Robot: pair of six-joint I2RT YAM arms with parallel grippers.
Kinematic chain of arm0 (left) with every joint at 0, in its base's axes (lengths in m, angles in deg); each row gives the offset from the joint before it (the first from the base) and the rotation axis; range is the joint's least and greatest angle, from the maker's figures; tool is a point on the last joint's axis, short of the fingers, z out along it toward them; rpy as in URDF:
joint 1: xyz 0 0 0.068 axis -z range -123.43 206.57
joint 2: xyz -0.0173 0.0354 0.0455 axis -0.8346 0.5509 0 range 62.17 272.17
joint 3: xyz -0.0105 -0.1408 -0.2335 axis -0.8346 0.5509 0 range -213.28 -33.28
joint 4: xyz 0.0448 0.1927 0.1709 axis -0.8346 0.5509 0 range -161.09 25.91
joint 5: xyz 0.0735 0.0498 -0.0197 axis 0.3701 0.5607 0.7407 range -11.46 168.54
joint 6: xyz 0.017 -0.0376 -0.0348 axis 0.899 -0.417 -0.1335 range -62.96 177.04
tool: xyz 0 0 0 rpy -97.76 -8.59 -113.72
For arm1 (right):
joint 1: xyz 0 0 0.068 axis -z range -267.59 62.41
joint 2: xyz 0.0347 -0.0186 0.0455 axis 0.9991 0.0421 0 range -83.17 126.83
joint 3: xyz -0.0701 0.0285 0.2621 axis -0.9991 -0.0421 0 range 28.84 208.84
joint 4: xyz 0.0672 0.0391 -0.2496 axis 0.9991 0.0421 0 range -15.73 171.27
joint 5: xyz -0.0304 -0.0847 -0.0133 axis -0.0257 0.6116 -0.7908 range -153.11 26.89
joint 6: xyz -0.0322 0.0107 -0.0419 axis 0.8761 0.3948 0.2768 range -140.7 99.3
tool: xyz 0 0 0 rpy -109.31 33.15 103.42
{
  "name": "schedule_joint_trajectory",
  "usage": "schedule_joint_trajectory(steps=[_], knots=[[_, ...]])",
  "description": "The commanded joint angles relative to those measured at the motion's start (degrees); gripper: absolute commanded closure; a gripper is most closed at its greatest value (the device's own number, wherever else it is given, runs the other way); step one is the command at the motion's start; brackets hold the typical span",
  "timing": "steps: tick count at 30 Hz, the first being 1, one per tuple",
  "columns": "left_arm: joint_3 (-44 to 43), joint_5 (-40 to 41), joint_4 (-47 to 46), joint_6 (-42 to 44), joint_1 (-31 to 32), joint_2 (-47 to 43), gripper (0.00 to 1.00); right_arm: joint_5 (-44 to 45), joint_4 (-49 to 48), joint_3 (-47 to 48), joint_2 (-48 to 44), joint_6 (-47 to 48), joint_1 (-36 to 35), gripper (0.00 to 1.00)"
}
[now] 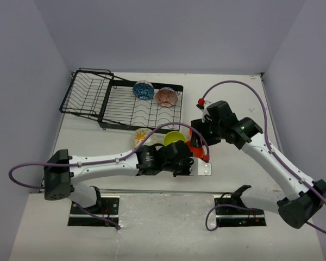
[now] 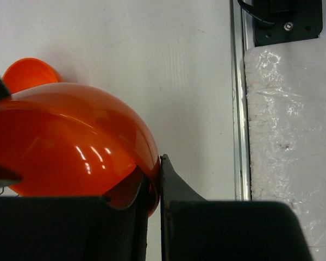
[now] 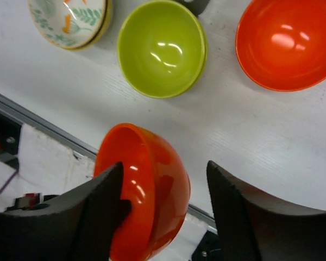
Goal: Unload the bowls from the dish rack
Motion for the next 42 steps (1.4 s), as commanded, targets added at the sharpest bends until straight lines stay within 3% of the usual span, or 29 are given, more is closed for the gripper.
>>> schedule_joint_trajectory(steps=[1, 5, 6, 8, 12, 15, 16, 21, 23, 28, 29, 32, 37, 42], knots=[[-4.79, 4.07, 2.18, 3.09, 0.64, 0.72, 1.0, 3.9, 2.39, -1.99, 1.55, -0.07, -0.76, 0.41], [-6.99, 6.17, 4.28, 3.35, 0.64, 1.95, 1.0, 5.57, 3.27, -2.0, 1.55, -0.59, -1.2, 0.7], [-7.77, 6.44, 4.55, 3.44, 0.64, 2.22, 1.0, 5.49, 3.19, -1.74, 1.46, -0.6, -1.2, 0.84], [-8.13, 7.67, 5.08, 3.53, 0.64, 3.09, 1.0, 6.01, 2.84, -1.39, 1.37, -0.86, -1.2, 0.96], [-9.36, 11.98, 5.43, 1.87, 0.64, 4.5, 1.0, 6.81, 0.29, -1.03, 1.28, -1.13, -1.2, 1.0], [-8.4, 16.1, 3.25, -0.06, 0.64, 3.37, 0.52, 9.0, -4.8, -1.65, 1.37, -1.39, -0.59, 1.0], [-6.74, 17.59, 1.06, -0.33, 0.64, 2.66, 0.01, 9.18, -6.03, -1.56, 1.72, -1.56, 0.28, 1.0], [-3.22, 22.08, -1.33, -5.32, 0.64, -2.52, 0.0, 8.38, -17.1, -2.87, 3.04, -4.72, 12.32, 1.0], [-1.12, 28.57, -2.56, -8.23, 0.64, -6.21, 0.0, 9.61, -22.35, -3.23, 4.18, -7.0, 15.83, 1.0], [-0.49, 53.32, 6.29, -29.92, 0.55, -16.12, 0.0, 11.55, -28.1, -2.88, 10.76, -9.91, 18.92, 1.0], [-0.05, 54.95, 7.27, -35.7, 0.55, -18.07, 0.0, 11.99, -30.02, -3.05, 12.86, -10.78, 19.45, 1.0], [3.98, 56.1, 7.63, -42.32, 0.55, -27.64, 0.0, 11.56, -33.54, -5.16, 15.6, -11.84, 19.98, 1.0], [11.71, 57.15, 5.97, -44.9, 0.55, -41.44, 0.0, 11.73, -39.43, -13.5, 14.47, -13.78, 19.89, 1.0], [14.36, 57.16, 7.01, -45.25, 0.55, -42.88, 0.0, 11.99, -41.81, -18.08, 14.03, -13.43, 19.98, 0.99]])
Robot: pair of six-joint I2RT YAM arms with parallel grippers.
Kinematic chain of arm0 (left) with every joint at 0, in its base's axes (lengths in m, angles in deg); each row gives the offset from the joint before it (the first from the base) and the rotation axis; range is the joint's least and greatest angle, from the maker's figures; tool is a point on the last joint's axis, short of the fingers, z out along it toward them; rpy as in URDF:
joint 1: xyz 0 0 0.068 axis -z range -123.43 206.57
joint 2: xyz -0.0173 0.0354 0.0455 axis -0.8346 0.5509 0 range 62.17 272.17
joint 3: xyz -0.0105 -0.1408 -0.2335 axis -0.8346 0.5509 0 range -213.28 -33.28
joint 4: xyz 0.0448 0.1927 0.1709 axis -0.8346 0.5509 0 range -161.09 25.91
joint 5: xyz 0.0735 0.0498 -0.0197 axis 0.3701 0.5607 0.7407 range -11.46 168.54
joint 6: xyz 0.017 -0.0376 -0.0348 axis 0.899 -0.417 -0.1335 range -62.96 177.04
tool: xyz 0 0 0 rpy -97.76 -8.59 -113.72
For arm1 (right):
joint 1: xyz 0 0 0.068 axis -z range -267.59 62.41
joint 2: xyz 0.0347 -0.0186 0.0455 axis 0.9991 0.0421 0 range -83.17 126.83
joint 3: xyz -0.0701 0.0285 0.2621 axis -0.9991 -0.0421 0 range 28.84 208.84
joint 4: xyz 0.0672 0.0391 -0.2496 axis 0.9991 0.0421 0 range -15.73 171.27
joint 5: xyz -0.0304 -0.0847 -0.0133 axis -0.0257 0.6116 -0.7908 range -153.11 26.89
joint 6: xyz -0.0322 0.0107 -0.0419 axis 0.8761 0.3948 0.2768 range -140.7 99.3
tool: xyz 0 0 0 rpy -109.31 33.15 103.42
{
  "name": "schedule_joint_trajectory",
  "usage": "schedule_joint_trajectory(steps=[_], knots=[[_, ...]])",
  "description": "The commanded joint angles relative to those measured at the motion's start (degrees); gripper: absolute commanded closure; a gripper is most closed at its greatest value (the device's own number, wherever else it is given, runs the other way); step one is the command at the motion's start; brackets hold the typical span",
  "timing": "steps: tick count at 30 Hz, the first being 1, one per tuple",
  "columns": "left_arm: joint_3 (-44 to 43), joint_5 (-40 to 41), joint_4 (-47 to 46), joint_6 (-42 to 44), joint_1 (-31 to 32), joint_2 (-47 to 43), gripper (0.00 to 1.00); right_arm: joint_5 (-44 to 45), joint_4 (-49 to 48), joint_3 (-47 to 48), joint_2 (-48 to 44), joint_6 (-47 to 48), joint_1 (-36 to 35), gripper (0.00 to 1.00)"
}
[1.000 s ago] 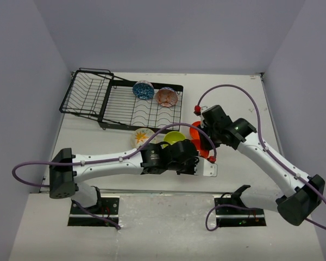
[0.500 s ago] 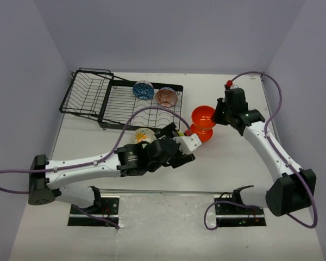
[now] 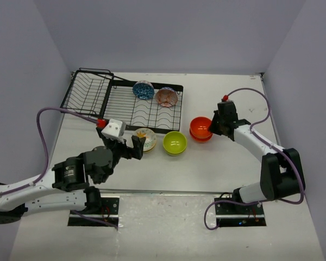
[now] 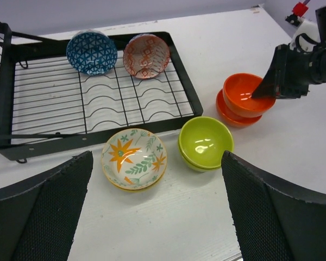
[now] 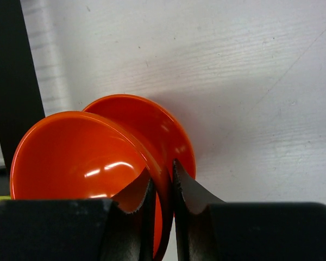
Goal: Unload the bowls from the dish rack
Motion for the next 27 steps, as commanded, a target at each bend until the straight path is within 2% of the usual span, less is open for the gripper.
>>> schedule_joint_trajectory(steps=[1, 3, 14, 17, 22, 27], knots=[[2.37, 2.1, 1.22, -3.41, 0.03, 2.2, 0.0, 1.41, -7.21, -1.19, -1.97, -1.47, 0.27, 0.99], [3.07, 1.58, 1.22, -3.77, 0.03, 3.07, 0.0, 1.59, -7.65, -1.81, -0.92, -1.3, 0.27, 0.98], [6.5, 2.28, -0.97, -3.15, -0.32, 3.35, 0.0, -3.33, -10.38, -2.69, 0.49, -0.68, 0.18, 0.77], [7.11, 0.0, -2.81, -2.28, -2.86, 3.34, 0.0, -3.33, -10.03, -2.51, 0.93, -0.59, 0.18, 0.75], [9.04, -12.56, -7.65, -0.17, -14.37, 6.06, 0.0, -3.16, -9.15, -2.95, 0.49, -0.33, 0.18, 0.65], [9.66, -16.96, -11.43, 0.45, -16.93, 11.07, 0.0, -1.84, -7.48, -2.86, -1.96, 0.19, 0.18, 0.55]])
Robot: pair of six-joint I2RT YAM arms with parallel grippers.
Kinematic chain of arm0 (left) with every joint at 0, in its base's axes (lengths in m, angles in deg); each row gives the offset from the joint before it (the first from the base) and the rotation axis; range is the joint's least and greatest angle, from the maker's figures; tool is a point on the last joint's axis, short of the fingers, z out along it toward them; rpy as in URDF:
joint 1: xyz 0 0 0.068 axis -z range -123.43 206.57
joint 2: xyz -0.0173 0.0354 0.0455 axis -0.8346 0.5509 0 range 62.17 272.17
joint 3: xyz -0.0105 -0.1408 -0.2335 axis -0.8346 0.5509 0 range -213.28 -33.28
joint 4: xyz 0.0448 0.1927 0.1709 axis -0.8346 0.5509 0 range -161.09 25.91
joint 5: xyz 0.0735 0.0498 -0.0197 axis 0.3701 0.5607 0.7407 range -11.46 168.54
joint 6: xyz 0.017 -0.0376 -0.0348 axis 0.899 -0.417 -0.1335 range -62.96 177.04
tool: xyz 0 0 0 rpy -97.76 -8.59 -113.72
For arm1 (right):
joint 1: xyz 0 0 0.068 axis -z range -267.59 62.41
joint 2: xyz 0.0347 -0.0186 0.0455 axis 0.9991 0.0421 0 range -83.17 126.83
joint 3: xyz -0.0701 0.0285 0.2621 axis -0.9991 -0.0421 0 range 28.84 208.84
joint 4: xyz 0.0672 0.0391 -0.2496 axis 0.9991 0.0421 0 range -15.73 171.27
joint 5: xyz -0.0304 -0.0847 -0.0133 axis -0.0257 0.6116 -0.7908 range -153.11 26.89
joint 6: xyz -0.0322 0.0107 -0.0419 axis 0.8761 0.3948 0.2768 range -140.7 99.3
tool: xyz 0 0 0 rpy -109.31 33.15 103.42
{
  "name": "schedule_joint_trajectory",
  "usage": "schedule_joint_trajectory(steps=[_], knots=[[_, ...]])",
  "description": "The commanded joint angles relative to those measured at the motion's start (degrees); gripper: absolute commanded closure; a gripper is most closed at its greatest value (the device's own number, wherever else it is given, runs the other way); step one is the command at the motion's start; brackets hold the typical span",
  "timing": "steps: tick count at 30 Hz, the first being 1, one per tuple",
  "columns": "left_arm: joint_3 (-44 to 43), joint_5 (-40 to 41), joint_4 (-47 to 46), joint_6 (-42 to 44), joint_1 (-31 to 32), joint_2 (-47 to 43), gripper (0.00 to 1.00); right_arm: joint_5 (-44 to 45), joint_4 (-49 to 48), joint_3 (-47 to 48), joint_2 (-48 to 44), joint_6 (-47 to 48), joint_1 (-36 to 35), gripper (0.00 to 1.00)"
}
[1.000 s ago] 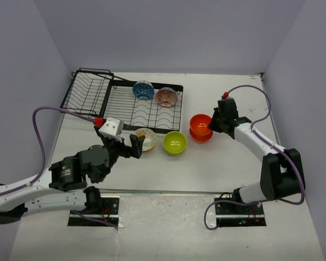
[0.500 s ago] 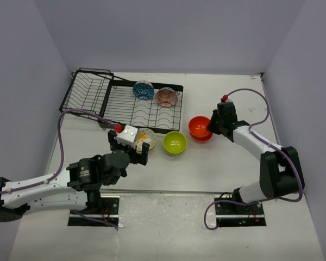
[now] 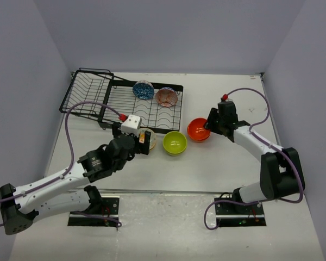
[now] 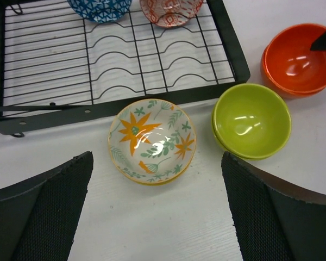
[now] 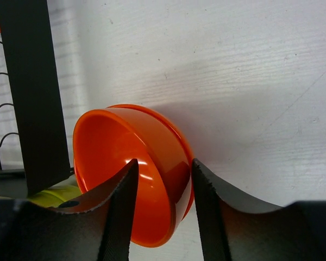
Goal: Unload the bowls from the dish rack
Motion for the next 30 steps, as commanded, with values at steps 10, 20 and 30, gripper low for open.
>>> schedule_joint_trajectory(steps=[10, 20, 30], knots=[[2.17, -12.15, -10.91, 0.05, -6.07, 7.06, 0.0, 4.65, 2.72, -2.34, -7.61, 0.74, 0.27, 0.59], [2.26, -16.37, -13.64, -0.65, -10.47, 8.82, 0.0, 2.46, 0.53, -2.7, -3.04, 0.3, 0.18, 0.91], [-8.18, -14.52, -13.2, -15.67, -21.71, 17.95, 0.0, 4.03, 5.53, -1.39, -12.43, 0.39, 0.18, 0.78]])
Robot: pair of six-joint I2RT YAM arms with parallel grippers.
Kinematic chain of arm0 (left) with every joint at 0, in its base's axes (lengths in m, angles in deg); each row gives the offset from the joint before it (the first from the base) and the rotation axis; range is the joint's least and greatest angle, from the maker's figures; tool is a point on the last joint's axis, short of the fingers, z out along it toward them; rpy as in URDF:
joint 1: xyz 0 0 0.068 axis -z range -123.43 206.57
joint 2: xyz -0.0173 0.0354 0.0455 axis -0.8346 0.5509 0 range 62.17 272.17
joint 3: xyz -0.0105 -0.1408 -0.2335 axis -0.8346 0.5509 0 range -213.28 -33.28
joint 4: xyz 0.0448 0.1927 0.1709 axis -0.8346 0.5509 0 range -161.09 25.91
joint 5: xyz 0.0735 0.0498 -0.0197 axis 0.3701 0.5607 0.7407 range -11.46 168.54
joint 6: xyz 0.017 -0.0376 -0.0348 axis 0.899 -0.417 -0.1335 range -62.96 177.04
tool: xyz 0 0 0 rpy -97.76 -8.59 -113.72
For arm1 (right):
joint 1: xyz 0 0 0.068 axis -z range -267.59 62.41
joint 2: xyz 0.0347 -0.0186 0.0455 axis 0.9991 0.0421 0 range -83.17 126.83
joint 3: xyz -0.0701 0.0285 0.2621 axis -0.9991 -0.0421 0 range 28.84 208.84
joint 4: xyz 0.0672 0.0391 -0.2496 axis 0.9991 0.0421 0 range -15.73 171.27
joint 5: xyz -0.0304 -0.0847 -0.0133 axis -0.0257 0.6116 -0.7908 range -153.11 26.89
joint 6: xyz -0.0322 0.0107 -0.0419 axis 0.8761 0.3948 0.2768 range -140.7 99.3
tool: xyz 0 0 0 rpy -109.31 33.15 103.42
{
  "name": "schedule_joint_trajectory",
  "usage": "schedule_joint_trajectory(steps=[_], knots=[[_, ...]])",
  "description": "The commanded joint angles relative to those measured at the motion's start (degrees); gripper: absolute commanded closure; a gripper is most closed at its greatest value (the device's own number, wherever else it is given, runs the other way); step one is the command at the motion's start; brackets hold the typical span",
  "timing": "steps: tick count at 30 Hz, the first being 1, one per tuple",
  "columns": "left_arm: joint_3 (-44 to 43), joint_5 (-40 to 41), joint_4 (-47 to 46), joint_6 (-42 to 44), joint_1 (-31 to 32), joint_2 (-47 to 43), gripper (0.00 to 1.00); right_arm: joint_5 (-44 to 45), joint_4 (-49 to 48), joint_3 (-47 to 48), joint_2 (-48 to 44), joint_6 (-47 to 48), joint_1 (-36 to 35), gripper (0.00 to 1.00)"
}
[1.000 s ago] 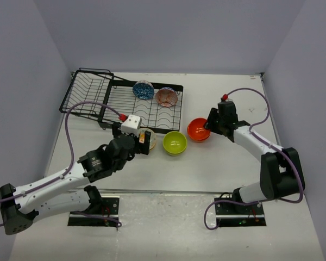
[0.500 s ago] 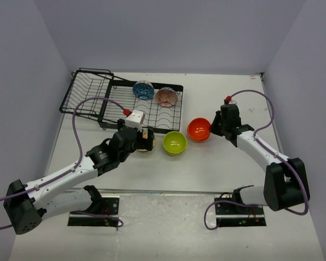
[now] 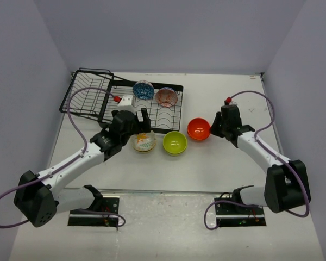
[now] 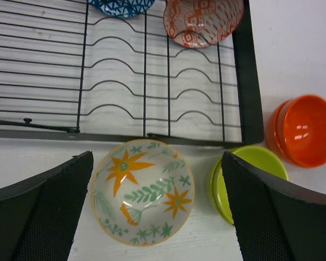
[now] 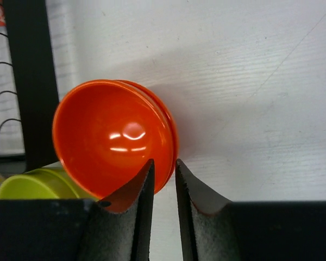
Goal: Unload the bowls from the dish rack
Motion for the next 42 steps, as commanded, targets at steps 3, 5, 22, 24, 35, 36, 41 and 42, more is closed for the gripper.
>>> schedule_joint_trajectory(steps=[3, 5, 22, 24, 35, 36, 41, 42], knots=[[-12.44, -7.91, -6.61, -11.05, -11.21, 9.83, 0.0, 2.05, 4.52, 2.47, -13.43, 0.17, 0.2, 0.73], [-15.17, -13.38, -9.24, -16.65, -15.17, 13.89, 0.0, 0.83, 4.87, 2.38, -16.44, -0.09, 0.2, 0.68], [-44.37, -8.58, -9.79, -45.59, -20.66, 51.26, 0.0, -25.89, -5.5, -10.8, -42.91, -8.35, 0.2, 0.45], [-45.51, -8.13, -10.31, -47.27, -20.66, 53.89, 0.03, -27.39, -5.15, -9.92, -43.7, -8.18, 0.2, 0.45], [-49.83, -6.9, -13.3, -46.57, -20.66, 61.28, 0.55, -26.78, -5.06, -9.31, -45.46, -6.07, 0.2, 0.45], [-49.47, -6.99, -13.83, -47.1, -20.66, 61.37, 0.57, -26.95, -5.49, -9.48, -45.28, -5.98, 0.2, 0.45], [-46.32, -7.17, -16.55, -48.86, -20.66, 61.02, 0.85, -28.62, -6.11, -9.57, -44.05, -5.8, 0.2, 0.45], [-45.87, -7.08, -16.91, -49.47, -20.66, 60.85, 0.94, -28.54, -6.11, -9.74, -44.14, -5.89, 0.2, 0.45]])
